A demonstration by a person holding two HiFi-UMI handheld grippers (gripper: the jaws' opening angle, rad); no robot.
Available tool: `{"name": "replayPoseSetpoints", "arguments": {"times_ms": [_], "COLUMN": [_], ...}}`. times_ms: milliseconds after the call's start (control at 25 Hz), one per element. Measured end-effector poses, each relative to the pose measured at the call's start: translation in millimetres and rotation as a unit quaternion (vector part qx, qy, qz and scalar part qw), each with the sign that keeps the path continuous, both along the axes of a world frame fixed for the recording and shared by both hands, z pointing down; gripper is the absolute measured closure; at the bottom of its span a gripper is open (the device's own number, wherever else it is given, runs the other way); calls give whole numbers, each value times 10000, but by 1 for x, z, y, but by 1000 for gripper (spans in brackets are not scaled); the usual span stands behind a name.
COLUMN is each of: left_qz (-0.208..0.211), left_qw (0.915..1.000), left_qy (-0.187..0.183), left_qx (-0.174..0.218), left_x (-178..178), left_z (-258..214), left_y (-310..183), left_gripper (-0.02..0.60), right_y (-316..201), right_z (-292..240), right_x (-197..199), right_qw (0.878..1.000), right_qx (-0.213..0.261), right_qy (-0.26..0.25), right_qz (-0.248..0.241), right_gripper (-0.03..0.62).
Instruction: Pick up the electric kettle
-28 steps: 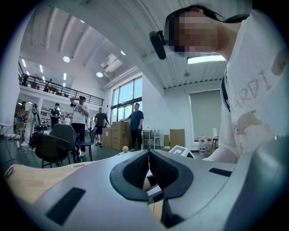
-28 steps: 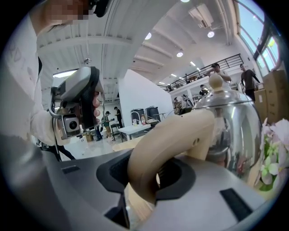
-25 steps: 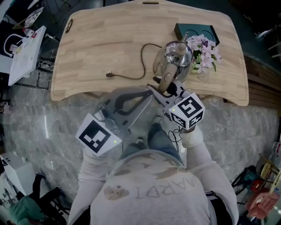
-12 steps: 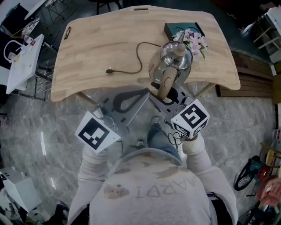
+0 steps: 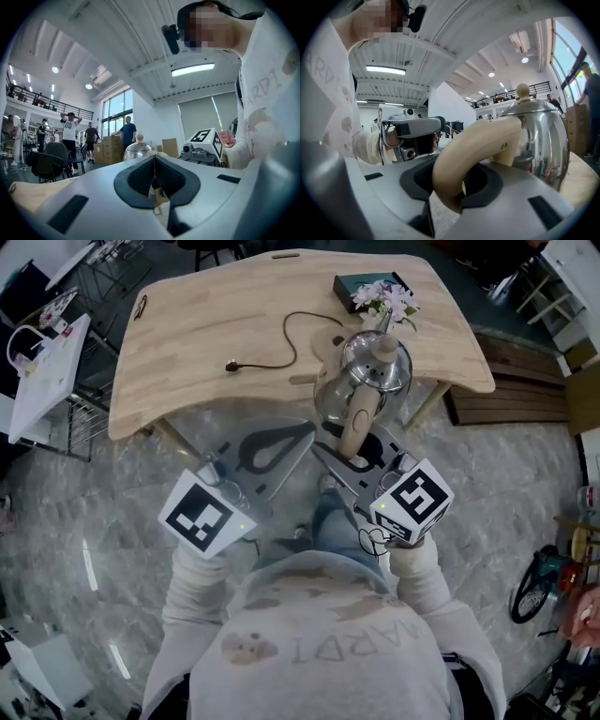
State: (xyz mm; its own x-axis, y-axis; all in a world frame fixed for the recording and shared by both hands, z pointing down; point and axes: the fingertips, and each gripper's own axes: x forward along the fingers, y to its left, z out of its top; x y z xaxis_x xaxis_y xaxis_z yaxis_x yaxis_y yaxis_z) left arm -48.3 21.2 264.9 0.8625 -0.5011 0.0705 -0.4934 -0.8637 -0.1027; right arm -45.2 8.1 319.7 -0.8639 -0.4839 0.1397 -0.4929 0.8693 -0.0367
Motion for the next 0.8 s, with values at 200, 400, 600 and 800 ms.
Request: {"name": "replayPoseSetpoints", "arguments": {"times_ms": [200,400,600,800], "left_qz": [115,187,225,248], "left_qw": [9999,9996,9994,9991], "left_qy": [91,181,234,325], "left_qx": [14,62,117,125], "left_x": [-1,3,10,24], "left_z": [-1,-6,-12,-23], "left_y": [37,55,65,77], "left_gripper": [568,568,568,568], "right_y": [42,65,76,91], "right_z": [-7,-20,-30,-40], "right_x": [1,6,17,31], "right_qw": [9999,9996,9990,9989], "right_qx": [29,174,210,249], "right_qy": [-58,-54,-160,-157], "right_qz": [131,229,350,351], "right_gripper": [470,471,471,471]}}
